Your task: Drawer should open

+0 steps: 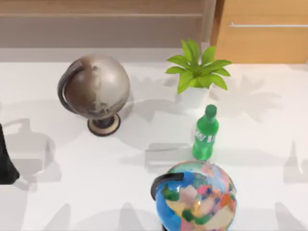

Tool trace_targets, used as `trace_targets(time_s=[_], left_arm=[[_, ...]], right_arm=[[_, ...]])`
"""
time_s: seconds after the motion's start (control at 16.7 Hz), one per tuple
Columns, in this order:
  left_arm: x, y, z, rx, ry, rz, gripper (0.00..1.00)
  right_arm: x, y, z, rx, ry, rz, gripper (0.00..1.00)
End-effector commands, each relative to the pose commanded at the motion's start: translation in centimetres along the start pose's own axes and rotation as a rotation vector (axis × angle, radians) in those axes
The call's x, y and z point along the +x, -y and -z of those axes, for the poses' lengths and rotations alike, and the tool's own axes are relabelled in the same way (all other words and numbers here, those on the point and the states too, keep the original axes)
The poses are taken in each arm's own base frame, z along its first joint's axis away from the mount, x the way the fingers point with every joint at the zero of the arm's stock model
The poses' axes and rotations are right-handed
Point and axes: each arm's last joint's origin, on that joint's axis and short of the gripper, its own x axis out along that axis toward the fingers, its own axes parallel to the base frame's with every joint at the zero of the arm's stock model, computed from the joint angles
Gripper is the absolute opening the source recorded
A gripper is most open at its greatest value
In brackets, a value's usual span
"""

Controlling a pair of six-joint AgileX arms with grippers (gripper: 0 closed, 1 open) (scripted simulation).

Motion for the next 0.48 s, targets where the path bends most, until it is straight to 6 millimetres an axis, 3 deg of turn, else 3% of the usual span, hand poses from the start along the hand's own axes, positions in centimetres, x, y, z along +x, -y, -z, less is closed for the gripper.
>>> trace_targets(time_s=[0.18,0.48], left_arm=[[0.0,0.0,0.0,0.000,0.000,0.000,1.00],[0.0,0.0,0.0,0.000,0.000,0.000,1.00]], right_arm=[[0.0,0.0,-0.3,-0.001,0.007,-0.001,1.00],[1.2,0.9,-3.4,-0.005,0.044,0.004,1.00]])
